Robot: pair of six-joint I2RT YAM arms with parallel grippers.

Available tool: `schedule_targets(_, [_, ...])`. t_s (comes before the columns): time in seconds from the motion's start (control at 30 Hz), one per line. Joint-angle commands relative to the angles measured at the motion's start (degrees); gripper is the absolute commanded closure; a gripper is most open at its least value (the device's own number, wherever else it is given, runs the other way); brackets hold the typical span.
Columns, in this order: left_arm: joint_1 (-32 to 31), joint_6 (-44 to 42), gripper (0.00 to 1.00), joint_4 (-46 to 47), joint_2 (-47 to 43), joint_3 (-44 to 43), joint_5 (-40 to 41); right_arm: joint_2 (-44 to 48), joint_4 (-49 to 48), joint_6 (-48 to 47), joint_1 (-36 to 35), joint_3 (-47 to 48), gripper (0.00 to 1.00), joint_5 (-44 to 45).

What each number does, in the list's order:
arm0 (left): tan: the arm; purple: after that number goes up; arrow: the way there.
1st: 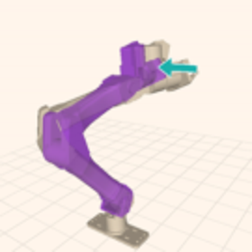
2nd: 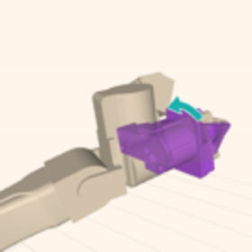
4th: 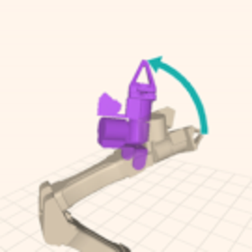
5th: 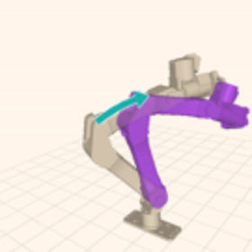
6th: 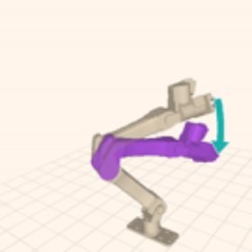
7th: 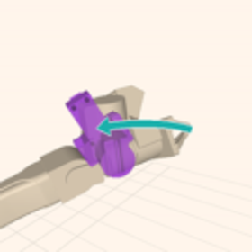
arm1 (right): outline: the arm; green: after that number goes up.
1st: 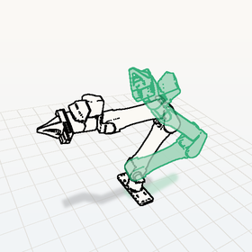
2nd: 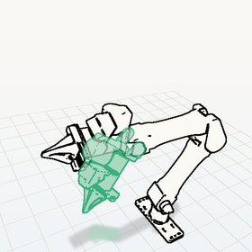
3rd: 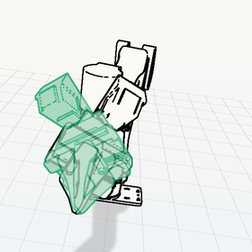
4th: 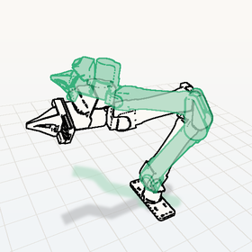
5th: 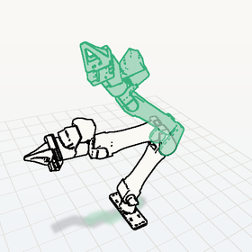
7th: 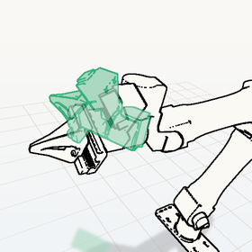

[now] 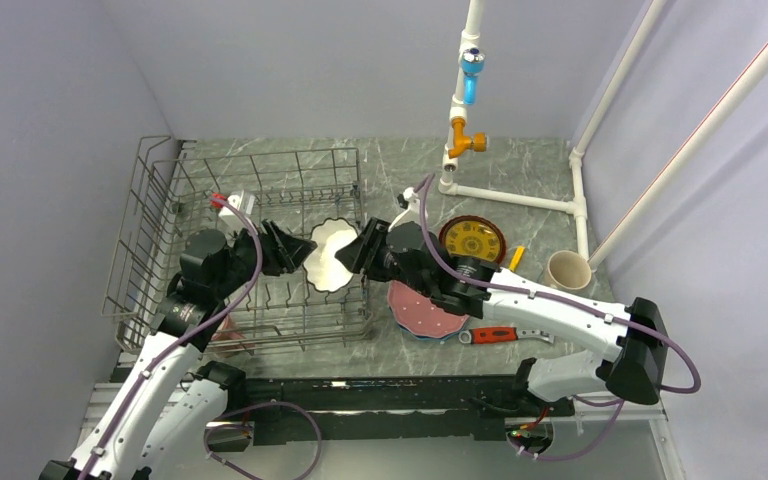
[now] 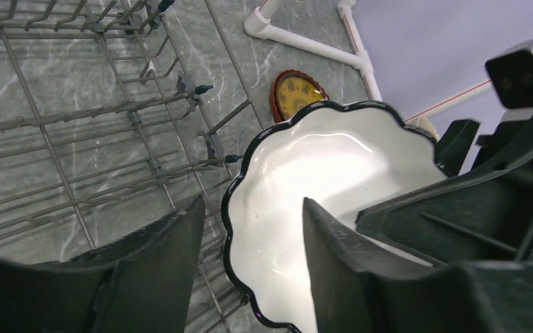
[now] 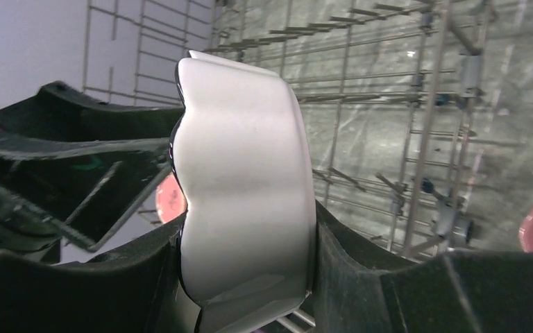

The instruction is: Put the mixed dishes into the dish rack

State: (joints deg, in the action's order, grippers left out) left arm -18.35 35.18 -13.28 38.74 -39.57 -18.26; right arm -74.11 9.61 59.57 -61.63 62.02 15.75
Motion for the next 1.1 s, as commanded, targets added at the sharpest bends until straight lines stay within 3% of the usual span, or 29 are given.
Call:
schedule_targets(0.0, [-0.1,-1.6,0.36,2.7,-0.1,-1.3,0.8,0.7,0.6,3.2,-0.8,5.8,1.00,8.3])
schedule_targets(0.13, [-0.1,-4.4,0.21,-0.7,-2.8,-3.1,3.4,-3.1,8.8,1.5,-2.1,11.1,1.00,14.8])
schedule_targets(0.27, [-0.1,-8.9,0.12,-7.1,-7.3,-5.9,9.8,-8.7,17.2,-0.7,-6.6,17.4,1.00,28.1])
schedule_targets(0.5, [-0.1,-17.5,0.08,-18.0,-16.6,-10.6,25.1,-23.2,35.3,-1.7,-11.8,35.2,1.00,44.1])
schedule_targets(0.77, [-0.1,-23.0,0.06,-23.3,-22.3,-12.6,33.2,-35.9,46.1,-5.9,-15.5,50.2,1.00,55.0])
schedule_targets(0.87, [-0.1,-23.8,0.07,-23.7,-23.0,-12.1,33.8,-37.5,46.1,-7.5,-15.6,51.9,1.00,54.5])
schedule_targets(1.07, [-0.1,-24.0,0.07,-21.9,-21.7,-9.2,29.1,-35.7,35.9,-13.9,-14.8,46.8,1.00,51.4])
